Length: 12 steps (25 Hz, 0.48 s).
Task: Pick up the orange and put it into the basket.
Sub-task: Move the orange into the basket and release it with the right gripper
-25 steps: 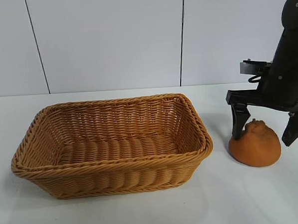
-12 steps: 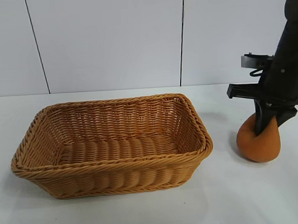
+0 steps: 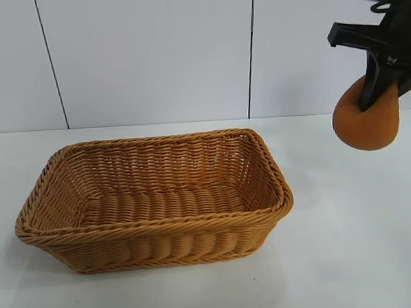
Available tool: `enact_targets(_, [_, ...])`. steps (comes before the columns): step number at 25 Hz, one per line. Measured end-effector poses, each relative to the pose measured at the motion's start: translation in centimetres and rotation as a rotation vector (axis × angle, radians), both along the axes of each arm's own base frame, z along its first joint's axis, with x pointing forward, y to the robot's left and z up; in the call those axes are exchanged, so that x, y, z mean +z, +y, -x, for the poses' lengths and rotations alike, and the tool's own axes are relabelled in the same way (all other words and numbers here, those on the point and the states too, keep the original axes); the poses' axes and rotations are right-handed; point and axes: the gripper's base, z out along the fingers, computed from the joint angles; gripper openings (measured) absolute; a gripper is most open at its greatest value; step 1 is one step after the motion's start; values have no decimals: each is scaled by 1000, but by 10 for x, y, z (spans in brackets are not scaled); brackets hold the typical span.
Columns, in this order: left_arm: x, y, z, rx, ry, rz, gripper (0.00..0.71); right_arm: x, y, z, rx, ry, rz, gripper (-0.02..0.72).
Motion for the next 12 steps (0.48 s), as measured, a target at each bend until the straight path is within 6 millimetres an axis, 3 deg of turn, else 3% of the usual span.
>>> enact_targets(4, [0,0,0,0,0,0,672,10,18,7,48,-22,-43,43])
enact_targets(12, [0,0,0,0,0,0,672,31,104,23,250,-128,-106,43])
